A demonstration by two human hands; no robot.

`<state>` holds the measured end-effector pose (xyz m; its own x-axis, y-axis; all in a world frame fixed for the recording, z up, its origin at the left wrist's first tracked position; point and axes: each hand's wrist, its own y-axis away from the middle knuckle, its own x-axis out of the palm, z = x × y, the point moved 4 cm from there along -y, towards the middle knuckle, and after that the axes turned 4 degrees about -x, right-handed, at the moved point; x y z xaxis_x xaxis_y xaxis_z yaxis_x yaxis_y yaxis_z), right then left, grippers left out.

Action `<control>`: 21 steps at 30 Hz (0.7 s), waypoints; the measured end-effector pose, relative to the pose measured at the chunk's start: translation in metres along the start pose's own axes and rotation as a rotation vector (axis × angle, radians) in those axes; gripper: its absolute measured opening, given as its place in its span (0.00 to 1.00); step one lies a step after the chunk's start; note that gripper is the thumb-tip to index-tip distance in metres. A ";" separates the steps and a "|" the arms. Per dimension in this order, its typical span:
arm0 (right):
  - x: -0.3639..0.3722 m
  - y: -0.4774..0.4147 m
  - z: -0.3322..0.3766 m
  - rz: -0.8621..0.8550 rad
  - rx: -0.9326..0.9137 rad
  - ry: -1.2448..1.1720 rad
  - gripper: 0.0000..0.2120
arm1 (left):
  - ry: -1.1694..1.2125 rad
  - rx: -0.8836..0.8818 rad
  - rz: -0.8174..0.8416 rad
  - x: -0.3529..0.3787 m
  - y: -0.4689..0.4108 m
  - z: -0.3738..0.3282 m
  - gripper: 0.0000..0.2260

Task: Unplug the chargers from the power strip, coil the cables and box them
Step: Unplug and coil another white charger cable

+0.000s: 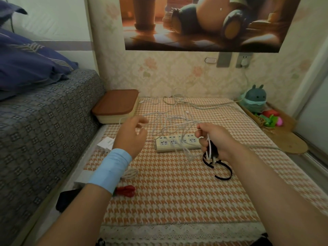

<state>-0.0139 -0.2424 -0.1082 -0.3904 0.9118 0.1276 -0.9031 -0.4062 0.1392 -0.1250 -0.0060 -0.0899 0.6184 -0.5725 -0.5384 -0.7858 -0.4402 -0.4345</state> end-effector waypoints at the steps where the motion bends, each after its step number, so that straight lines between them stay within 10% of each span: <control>1: 0.007 0.003 0.002 0.076 -0.018 0.022 0.10 | 0.063 0.080 0.004 0.003 0.004 -0.013 0.11; 6: 0.031 0.021 0.010 0.415 -0.058 0.115 0.10 | 0.083 0.143 0.261 0.029 0.013 -0.042 0.32; 13: 0.021 0.015 0.017 0.147 -0.241 0.236 0.14 | 0.630 -0.355 0.874 0.052 0.032 -0.034 0.03; 21: 0.030 0.026 0.016 0.078 -0.262 0.521 0.19 | 0.613 -0.515 0.590 0.053 0.019 -0.008 0.09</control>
<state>-0.0460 -0.2262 -0.0856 -0.4342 0.8162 -0.3812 -0.8563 -0.5054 -0.1067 -0.1075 -0.0503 -0.1210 0.1277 -0.9911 -0.0383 -0.9646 -0.1331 0.2277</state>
